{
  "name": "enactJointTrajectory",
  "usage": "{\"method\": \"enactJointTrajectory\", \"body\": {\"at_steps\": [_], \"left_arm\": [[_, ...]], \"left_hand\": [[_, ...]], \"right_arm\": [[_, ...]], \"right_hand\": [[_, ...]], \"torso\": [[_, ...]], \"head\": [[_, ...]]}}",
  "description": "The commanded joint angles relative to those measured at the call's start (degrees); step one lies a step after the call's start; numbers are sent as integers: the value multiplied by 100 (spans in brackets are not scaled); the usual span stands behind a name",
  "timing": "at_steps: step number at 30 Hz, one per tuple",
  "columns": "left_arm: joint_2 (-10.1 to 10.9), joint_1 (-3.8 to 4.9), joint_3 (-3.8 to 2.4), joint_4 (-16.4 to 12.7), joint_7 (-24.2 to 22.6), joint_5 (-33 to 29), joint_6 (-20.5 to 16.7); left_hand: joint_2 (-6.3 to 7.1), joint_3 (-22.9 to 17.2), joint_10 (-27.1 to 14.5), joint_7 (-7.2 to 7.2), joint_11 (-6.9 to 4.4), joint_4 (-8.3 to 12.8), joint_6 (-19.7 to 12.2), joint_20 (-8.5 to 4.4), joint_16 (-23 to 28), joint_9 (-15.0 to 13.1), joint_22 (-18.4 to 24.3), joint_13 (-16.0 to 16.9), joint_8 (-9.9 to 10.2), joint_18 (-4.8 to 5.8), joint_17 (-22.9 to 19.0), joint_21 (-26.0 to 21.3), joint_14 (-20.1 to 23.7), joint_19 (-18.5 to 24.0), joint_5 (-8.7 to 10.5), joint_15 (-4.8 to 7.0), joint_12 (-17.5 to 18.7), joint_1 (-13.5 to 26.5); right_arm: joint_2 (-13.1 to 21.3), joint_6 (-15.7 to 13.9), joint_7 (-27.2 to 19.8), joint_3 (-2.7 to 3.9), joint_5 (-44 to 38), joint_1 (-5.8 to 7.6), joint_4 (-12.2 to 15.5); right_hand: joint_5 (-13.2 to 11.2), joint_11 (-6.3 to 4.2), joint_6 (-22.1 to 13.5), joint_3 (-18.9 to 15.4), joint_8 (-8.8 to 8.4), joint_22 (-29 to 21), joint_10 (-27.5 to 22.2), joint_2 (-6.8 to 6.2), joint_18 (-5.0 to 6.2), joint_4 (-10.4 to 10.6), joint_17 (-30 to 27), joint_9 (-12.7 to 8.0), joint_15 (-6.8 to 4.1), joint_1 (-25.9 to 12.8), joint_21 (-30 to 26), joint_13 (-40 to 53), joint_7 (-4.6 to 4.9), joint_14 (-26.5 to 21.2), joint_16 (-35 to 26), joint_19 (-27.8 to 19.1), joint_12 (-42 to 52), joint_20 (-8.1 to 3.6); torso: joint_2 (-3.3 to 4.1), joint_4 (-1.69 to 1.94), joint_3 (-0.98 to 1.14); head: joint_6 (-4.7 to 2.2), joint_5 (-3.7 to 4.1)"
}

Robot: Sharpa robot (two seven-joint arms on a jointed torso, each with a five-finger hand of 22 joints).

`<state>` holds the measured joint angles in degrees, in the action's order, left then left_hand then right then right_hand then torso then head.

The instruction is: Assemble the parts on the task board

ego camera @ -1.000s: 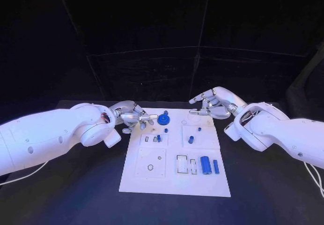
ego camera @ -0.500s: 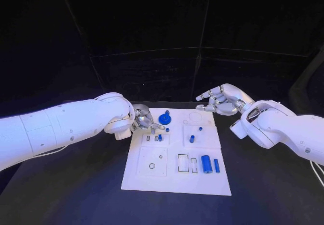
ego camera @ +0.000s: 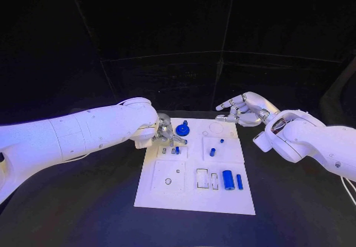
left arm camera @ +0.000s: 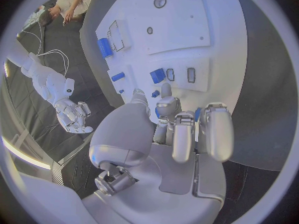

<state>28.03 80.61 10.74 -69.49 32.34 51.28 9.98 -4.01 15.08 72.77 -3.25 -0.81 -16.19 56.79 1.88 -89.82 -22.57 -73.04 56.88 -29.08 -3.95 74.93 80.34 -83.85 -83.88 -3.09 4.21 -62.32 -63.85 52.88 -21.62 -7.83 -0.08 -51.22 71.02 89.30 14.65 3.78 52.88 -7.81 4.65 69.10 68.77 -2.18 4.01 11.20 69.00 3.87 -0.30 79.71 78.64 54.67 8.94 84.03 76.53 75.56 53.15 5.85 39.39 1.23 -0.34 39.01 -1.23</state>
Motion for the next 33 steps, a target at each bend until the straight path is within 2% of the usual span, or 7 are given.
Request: {"method": "enactJointTrajectory", "body": {"at_steps": [1, 8, 15, 16, 21, 33], "left_arm": [[-68, 7, -2, 81, 210, 128, 349], [-159, 5, -2, 152, 240, 134, 436], [-240, 2, -2, 206, 257, 135, 500], [-255, 0, -2, 221, 260, 135, 511], [-318, -6, -1, 289, 301, 135, 610], [-425, -27, 5, 378, 345, 135, 762]], "left_hand": [[-19, 27, -36, -11, 5, 1, -46, -23, -18, -19, 12, -22, -33, 65, 1507, -22, -615, -47, 37, 22, 36, -11], [-29, 30, -36, -13, 7, 7, -61, -20, -18, -37, 3, -12, -47, 67, 1507, -17, -615, -46, 35, 19, 30, -28], [-50, 27, -35, -15, 9, 19, -76, -16, -18, -65, -15, 0, -70, 69, 1507, -7, -615, -48, 32, 16, 21, -60], [-51, 27, -35, -15, 10, 20, -77, -16, -18, -66, -15, 0, -71, 69, 1507, -7, -615, -47, 32, 16, 21, -61], [-125, -21, -35, -22, 18, 83, -124, 0, -18, -146, -31, 17, -136, 69, 1507, 2, -615, -42, 4, 5, 7, -194], [-155, -52, -26, -23, 21, 135, -155, 9, -18, -208, -46, 42, -186, 69, 1507, 9, -615, -39, -3, 0, -15, -276]], "right_arm": [[-20, 107, -9, 3, 38, 13, -8], [-33, 134, -16, 3, 38, 13, -30], [-39, 148, -20, 3, 38, 13, -42], [-41, 150, -20, 3, 38, 13, -44], [-46, 159, -19, 3, 38, 13, -48], [-68, 161, -16, 3, 38, 13, -58]], "right_hand": [[48, -2, 16, -33, 24, -10, -28, 26, 84, -7, -11, 7, -24, -4, -23, -14, -13, 135, -43, -51, -33, 2], [69, -3, 15, -43, 25, -21, -34, 31, 86, -12, -15, 7, -25, 2, -32, -29, -14, 135, -50, -56, -44, 1], [83, -4, 15, -49, 26, -28, -34, 35, 87, -15, -17, 7, -26, 7, -37, -35, -15, 135, -54, -59, -47, 0], [83, -4, 15, -49, 26, -28, -34, 35, 87, -15, -17, 7, -26, 7, -37, -35, -15, 135, -54, -59, -47, 0], [90, -5, 16, -52, 26, -29, -33, 38, 87, -18, -21, 7, -27, 12, -39, -36, -15, 135, -58, -59, -47, 0], [106, -7, 16, -56, 28, -32, -36, 47, 87, -27, -23, 7, -28, 25, -42, -49, -16, 136, -62, -58, -56, -2]], "torso": [[3, 10, -7], [-5, 14, -6], [-2, 12, -2], [-3, 11, -1], [-1, 6, 0], [0, 11, -3]], "head": [[15, -11], [51, 17], [86, 10], [109, -3], [130, 0], [167, -9]]}}
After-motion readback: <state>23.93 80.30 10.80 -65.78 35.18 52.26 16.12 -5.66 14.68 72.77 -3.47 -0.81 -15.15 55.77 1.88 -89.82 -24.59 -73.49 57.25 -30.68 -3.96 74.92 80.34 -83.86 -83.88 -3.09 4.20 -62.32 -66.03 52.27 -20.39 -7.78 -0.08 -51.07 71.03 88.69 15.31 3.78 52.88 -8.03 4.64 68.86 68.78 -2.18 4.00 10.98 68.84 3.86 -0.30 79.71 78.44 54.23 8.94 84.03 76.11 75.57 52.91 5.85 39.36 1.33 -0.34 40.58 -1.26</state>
